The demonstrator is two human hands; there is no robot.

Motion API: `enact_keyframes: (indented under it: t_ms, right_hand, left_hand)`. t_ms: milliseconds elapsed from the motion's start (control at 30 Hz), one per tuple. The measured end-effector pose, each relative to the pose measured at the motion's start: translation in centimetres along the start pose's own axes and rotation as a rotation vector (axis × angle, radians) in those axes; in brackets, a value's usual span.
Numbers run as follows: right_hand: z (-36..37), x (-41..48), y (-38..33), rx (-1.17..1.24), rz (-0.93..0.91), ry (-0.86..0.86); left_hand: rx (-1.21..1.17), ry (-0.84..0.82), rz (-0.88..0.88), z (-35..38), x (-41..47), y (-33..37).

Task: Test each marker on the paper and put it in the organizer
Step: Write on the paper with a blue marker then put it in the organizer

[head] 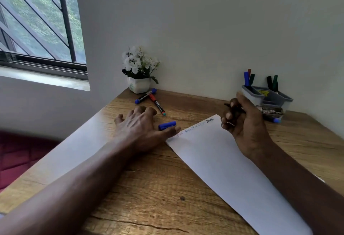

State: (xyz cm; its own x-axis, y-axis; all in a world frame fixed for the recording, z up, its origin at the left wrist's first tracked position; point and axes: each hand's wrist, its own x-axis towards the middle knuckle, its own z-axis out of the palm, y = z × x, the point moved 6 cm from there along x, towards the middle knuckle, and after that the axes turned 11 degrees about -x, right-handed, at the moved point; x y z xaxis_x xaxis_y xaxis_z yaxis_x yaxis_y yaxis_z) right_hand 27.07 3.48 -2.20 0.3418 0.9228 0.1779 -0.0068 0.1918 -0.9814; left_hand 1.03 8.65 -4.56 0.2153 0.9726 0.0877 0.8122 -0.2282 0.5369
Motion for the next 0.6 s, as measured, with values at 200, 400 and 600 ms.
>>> enact_keyframes:
  t_ms: [200, 400, 600]
  right_hand:
    - [-2.2, 1.8, 0.6, -0.306, -0.094, 0.048]
    - [-1.6, 3.0, 1.2, -0.593, -0.060, -0.009]
    - [-1.4, 5.4, 1.3, -0.625, 0.071, -0.173]
  left_hand:
    - [0.014, -0.055, 0.009, 0.4, 0.2, 0.1]
    - [-0.006, -0.056, 0.021, 0.2, 0.2, 0.2]
    - [-0.005, -0.059, 0.030, 0.3, 0.5, 0.2]
